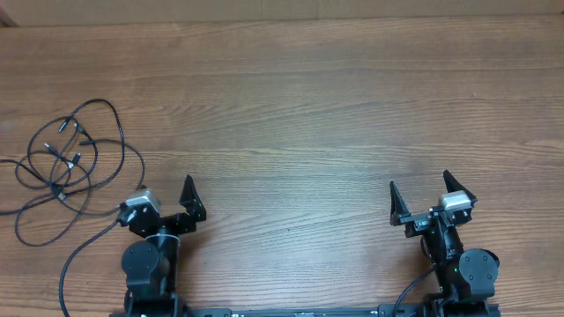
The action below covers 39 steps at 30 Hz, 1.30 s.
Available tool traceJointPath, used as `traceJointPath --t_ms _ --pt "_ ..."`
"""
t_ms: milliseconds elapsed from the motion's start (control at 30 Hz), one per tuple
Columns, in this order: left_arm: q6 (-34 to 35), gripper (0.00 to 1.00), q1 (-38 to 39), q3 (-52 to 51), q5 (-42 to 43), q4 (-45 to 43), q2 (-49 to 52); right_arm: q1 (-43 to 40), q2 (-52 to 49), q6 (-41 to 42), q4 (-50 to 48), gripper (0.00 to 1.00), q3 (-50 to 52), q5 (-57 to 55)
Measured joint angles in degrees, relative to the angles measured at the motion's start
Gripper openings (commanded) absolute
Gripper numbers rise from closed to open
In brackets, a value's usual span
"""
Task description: Untangle cables
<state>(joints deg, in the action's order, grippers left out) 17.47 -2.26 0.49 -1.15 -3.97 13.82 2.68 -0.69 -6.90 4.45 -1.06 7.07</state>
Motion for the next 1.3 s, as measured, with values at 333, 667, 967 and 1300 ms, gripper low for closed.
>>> traceJointPath --t_ms 333,667,967,1300 --pt "-9.6 0.99 0.5 0.0 3.3 8.0 -12.6 0.0 0.0 0.0 0.0 1.00 0.0 0.0" --pt "-19.5 0.99 0.8 0.0 5.7 8.0 -13.0 0.0 0.0 0.0 0.0 1.00 0.0 0.0" --pt "-19.6 0.99 0.8 0.0 5.7 8.0 -13.0 0.0 0.0 0.0 0.1 1.00 0.0 0.0" --pt "-19.6 0.99 0.8 0.0 5.7 8.0 -13.0 0.0 0.0 0.0 0.1 1.00 0.0 0.0"
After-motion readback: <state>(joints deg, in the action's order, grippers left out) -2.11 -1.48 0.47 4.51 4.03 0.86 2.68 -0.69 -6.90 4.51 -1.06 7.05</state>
